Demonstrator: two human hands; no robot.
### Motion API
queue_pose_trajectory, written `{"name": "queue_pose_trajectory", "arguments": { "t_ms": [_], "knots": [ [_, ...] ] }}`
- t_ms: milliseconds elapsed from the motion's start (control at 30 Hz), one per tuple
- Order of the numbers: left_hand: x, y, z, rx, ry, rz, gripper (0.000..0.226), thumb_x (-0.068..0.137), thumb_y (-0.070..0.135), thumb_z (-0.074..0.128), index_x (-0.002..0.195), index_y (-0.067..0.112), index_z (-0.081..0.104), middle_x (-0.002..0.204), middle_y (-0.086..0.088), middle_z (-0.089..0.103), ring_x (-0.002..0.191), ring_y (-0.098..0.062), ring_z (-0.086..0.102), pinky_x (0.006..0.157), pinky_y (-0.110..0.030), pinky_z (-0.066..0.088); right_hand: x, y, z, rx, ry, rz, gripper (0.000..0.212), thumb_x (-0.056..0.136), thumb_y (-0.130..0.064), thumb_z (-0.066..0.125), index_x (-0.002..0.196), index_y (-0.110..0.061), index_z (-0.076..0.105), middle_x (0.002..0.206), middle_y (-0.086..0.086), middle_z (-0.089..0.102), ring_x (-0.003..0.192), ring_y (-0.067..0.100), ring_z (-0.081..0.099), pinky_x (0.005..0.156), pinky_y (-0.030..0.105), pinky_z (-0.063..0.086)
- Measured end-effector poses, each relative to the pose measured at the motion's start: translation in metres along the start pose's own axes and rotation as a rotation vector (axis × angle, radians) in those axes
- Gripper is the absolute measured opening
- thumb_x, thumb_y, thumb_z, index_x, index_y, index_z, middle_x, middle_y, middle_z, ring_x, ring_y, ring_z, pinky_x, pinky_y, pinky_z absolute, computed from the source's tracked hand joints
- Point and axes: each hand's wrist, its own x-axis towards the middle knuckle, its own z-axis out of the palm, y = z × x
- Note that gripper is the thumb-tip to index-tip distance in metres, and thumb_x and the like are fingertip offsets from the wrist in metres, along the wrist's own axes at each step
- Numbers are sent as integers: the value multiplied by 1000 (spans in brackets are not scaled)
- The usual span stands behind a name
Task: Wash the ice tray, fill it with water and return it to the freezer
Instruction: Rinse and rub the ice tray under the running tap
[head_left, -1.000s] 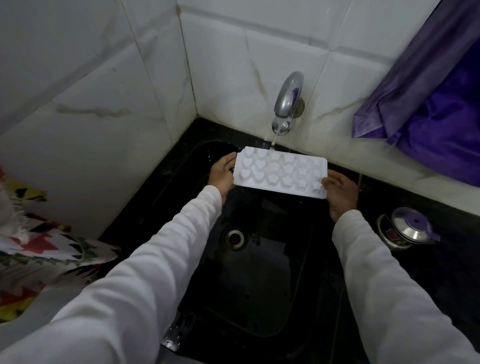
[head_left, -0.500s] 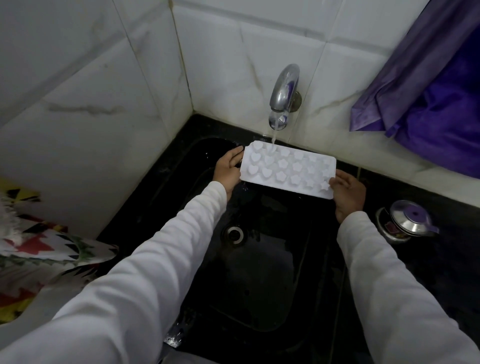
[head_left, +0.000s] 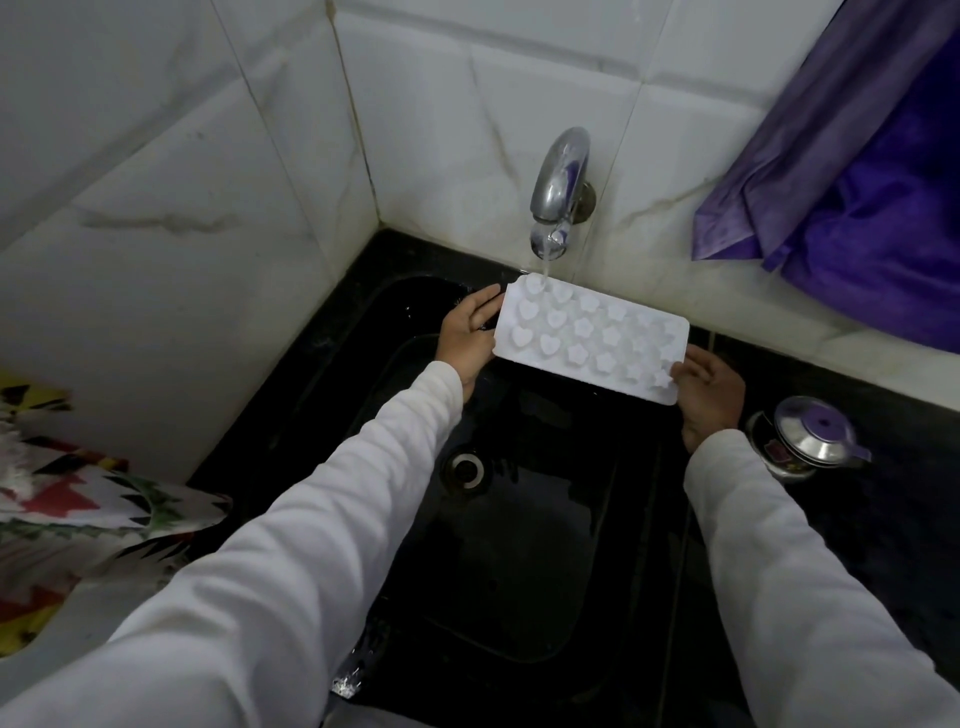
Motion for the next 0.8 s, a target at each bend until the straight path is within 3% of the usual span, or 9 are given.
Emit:
{"name": "queue_pose_trajectory", "arguments": {
  "t_ms": [167, 267, 400, 600, 800],
  "knots": [
    [-2, -3, -5, 10, 24, -9, 69, 83, -25, 42, 144, 7, 43, 142, -7, 56, 115, -29, 64, 83, -36, 58, -2, 3, 2, -13, -16, 11, 33, 91, 3, 60, 123, -6, 63, 116, 10, 69, 105, 19, 66, 96, 32, 53],
    [-5, -4, -13, 24, 48, -14, 68, 84, -25, 43, 144, 8, 43, 142, -6, 56, 110, -25, 67, 75, -30, 60, -7, 3, 7, -16, -43, 10, 33, 92, 3, 60, 124, -6, 63, 115, 8, 69, 102, 17, 67, 93, 30, 54],
    [-7, -10, -30, 22, 100, -29, 68, 83, -26, 40, 142, 8, 45, 140, -6, 57, 97, -19, 69, 73, -32, 59, -17, 8, 16, -23, -89, 13, 32, 92, 1, 61, 121, -11, 65, 111, 3, 71, 100, 14, 68, 92, 30, 55],
    [-17, -23, -52, 43, 165, -50, 66, 82, -27, 42, 138, 7, 49, 136, -7, 60, 113, -27, 66, 79, -37, 59, -29, 22, 24, -65, -139, 19, 32, 93, 0, 61, 122, -13, 65, 115, 3, 70, 103, 15, 68, 93, 33, 55],
    [-26, -36, -62, 31, 204, -66, 63, 82, -28, 44, 134, 7, 51, 129, -5, 62, 83, -6, 73, 83, -44, 58, -38, 30, 26, -92, -150, 42, 32, 92, -1, 61, 120, -16, 66, 115, 3, 71, 105, 17, 68, 97, 37, 54]
  ]
}}
